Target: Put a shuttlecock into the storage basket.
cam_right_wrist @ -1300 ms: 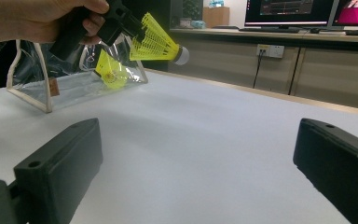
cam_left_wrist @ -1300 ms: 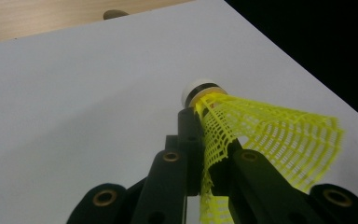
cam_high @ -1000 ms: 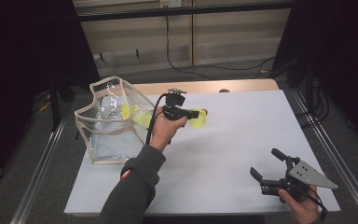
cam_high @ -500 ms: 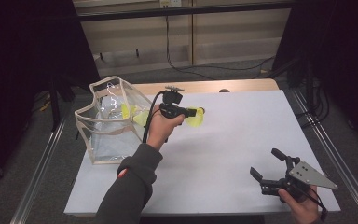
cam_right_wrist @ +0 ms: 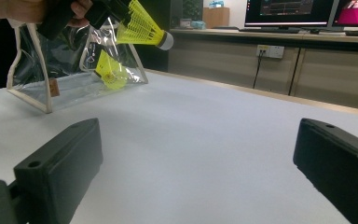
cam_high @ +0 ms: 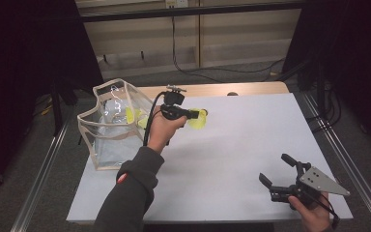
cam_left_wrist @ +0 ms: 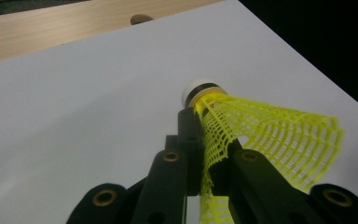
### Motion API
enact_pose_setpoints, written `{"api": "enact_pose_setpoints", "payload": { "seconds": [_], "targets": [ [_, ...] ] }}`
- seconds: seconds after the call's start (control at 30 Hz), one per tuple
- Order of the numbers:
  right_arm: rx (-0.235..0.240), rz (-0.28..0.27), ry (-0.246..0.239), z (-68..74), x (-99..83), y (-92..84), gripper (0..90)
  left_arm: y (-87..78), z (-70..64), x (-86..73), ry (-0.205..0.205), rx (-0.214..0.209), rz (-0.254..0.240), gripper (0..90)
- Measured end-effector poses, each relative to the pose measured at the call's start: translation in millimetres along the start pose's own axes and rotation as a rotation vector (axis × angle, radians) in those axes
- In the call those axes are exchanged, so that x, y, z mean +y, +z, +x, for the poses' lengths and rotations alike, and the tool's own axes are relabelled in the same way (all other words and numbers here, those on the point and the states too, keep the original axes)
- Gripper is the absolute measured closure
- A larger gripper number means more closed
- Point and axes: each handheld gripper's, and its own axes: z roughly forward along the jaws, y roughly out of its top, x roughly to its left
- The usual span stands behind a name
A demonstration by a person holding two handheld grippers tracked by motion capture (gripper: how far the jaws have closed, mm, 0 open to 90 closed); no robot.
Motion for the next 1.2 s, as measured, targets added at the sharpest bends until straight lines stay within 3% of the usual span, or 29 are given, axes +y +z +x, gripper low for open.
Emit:
{"api": "enact_pose_setpoints", "payload": {
  "seconds": [1.2],
  "targets": [
    [0.001,-0.001,-0.001,0.3,0.0,0.6,1.3,-25.0,1.6,17.9,-0.007,0.019,0.003,87.1]
  ]
}}
